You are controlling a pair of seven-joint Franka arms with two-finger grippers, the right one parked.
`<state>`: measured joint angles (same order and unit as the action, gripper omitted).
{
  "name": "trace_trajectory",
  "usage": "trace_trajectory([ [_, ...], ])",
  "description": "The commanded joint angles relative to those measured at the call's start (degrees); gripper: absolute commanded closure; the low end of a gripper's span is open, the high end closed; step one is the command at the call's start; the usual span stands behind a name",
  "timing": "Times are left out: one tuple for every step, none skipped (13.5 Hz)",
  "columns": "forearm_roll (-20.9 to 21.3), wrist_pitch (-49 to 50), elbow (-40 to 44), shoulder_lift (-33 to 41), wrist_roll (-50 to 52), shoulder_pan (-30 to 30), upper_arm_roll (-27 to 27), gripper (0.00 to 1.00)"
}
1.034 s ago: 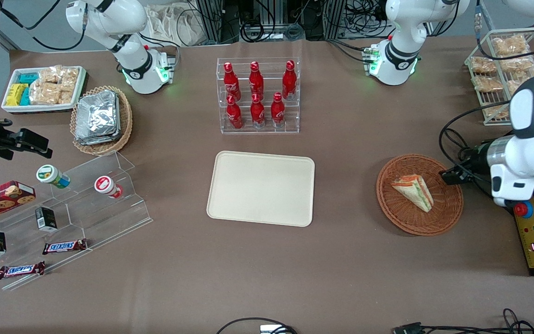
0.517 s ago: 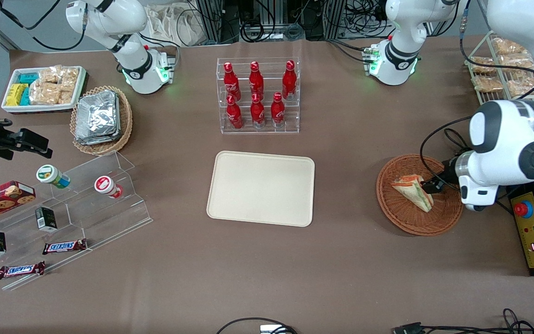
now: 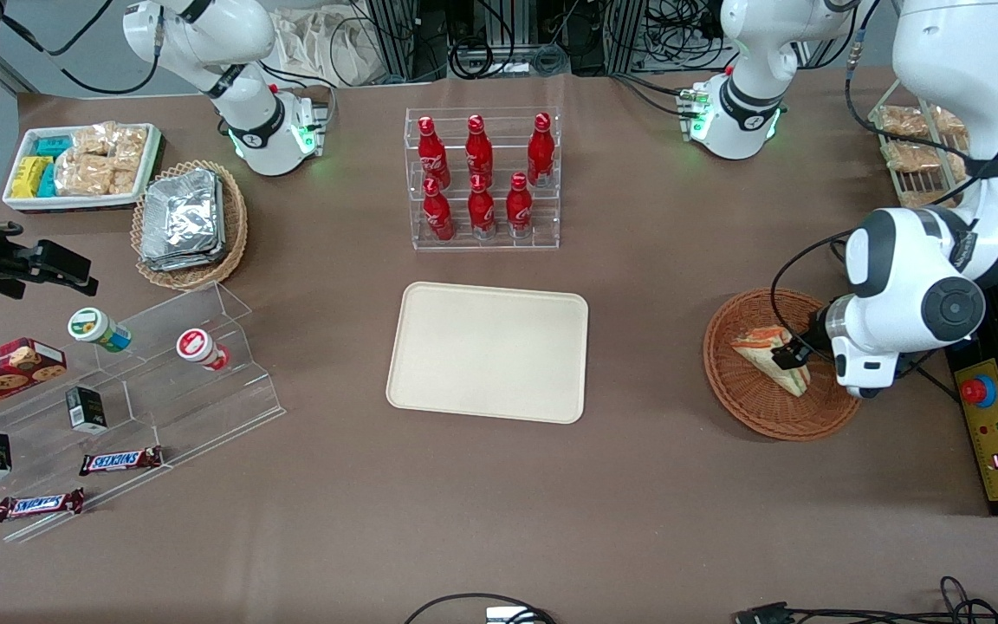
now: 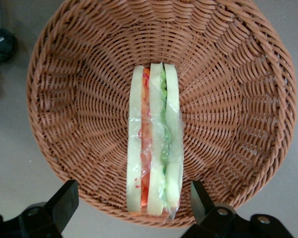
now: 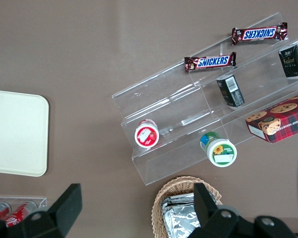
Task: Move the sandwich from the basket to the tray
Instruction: 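Lower the open left gripper around the wrapped sandwich in the basket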
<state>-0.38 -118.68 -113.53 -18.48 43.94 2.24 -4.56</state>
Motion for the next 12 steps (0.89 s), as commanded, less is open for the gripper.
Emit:
trace_trajectory([
  [0.91,-3.47,0.16,-1.38,1.58,-0.22,-0.10,0.00],
  [0.91,-4.01,0.16,-1.73,1.58,-0.13,-0.18,0.00],
  [0.91,-4.10,0.07,-2.35,1.58,-0.13,-0.10,0.00],
  [0.91,-4.01,-0.11,-2.44,1.76,-0.22,-0.18,0.00],
  [1.00,-3.84,-0.19,-2.61,2.54,-0.13,-0.19,0.00],
  [1.00,-3.84,-0.20,-2.96,3.07,-0.22,-0.19,0.00],
  [0.91,-3.92,-0.11,-3.49,3.16,-0.31,-0.19,0.00],
  [0.91,-4.10,-0.11,-3.93,3.16,-0.39,-0.19,0.00],
  [0.91,-4.19,-0.11,-4.20,3.16,-0.48,-0.19,0.00],
  [0.91,-4.19,-0.11,-4.55,3.16,-0.48,-0.19,0.00],
  [0.91,-4.45,-0.11,-4.72,3.16,-0.48,-0.27,0.00],
  [0.91,-4.54,-0.11,-5.07,3.16,-0.48,-0.19,0.02],
])
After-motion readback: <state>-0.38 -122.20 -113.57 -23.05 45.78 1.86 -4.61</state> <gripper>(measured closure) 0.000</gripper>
